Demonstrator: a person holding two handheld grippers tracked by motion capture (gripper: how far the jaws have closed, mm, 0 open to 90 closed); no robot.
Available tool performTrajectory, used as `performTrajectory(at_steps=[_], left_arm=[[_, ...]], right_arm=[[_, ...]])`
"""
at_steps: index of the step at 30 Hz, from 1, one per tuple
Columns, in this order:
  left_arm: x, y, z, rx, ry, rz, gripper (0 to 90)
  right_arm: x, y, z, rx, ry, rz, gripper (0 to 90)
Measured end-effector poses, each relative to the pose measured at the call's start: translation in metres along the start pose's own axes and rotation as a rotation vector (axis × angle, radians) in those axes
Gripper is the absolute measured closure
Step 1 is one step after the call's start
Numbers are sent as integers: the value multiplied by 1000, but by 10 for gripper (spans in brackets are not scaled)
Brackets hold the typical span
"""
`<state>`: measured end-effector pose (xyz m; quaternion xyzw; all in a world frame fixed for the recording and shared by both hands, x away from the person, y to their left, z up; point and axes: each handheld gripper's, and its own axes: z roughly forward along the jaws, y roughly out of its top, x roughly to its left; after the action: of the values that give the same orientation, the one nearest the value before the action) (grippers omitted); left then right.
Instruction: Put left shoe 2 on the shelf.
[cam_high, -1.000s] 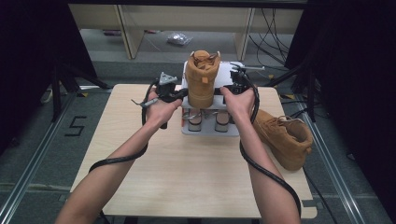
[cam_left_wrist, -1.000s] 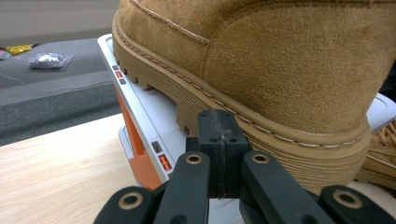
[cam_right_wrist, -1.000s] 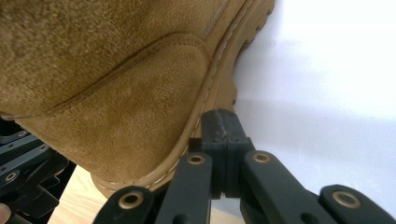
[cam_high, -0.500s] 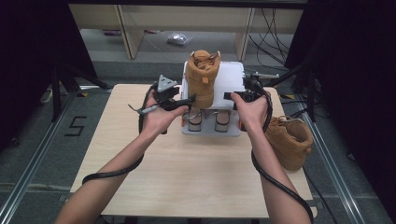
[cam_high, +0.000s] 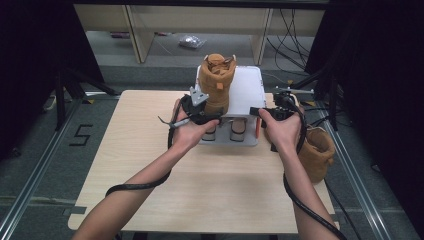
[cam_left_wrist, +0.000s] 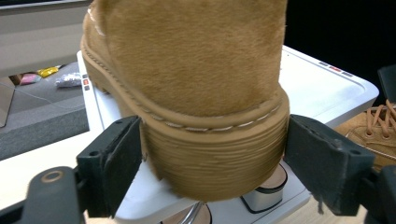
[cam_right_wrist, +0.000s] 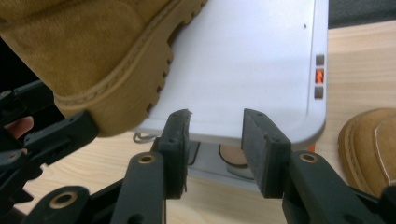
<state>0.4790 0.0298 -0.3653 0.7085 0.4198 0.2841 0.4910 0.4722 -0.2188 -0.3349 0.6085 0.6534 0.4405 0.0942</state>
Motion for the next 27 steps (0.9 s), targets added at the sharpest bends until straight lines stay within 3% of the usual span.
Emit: performTrajectory(at_steps=[5, 6, 10, 11, 12, 16, 17, 18, 20, 21, 22, 23, 25, 27], left_arm=[[-1, 2, 2, 7, 8, -10, 156], [-1, 2, 2, 8, 8, -10, 160], [0, 4, 2, 16, 6, -12, 166], [0, 4, 2, 22, 8, -9, 166], [1, 5, 2, 26, 7, -8, 167], [5, 6, 4, 33, 8, -4, 171], [6, 7, 4, 40, 11, 4, 175], [7, 8, 5, 40, 14, 7, 181], [8, 9, 5, 46, 15, 15, 187], [10, 10, 6, 49, 18, 21, 189], [10, 10, 7, 50, 19, 21, 191], [11, 10, 8, 50, 17, 16, 191], [12, 11, 9, 53, 22, 20, 194], [12, 12, 10, 53, 26, 18, 197]], right_arm=[[-9, -6, 1, -4, 9, -36, 616], [-7, -7, 1, 9, 9, 9, 616], [-10, -8, 1, 0, 6, -26, 616], [-7, -9, 0, 8, 10, 18, 616], [-9, -8, 0, 4, -4, -10, 616], [-12, -9, -2, 3, 0, -4, 616], [-14, -9, -1, -7, 0, -32, 616], [-13, -9, -3, -3, -4, 0, 616], [-17, -9, -5, -8, -7, -15, 616], [-15, -9, -7, 1, -4, 20, 616], [-20, -9, -6, -16, -10, -30, 616], [-19, -10, -8, -8, -9, -4, 616], [-22, -10, -9, -12, -14, -10, 614], [-22, -11, -12, -12, -17, 15, 614]])
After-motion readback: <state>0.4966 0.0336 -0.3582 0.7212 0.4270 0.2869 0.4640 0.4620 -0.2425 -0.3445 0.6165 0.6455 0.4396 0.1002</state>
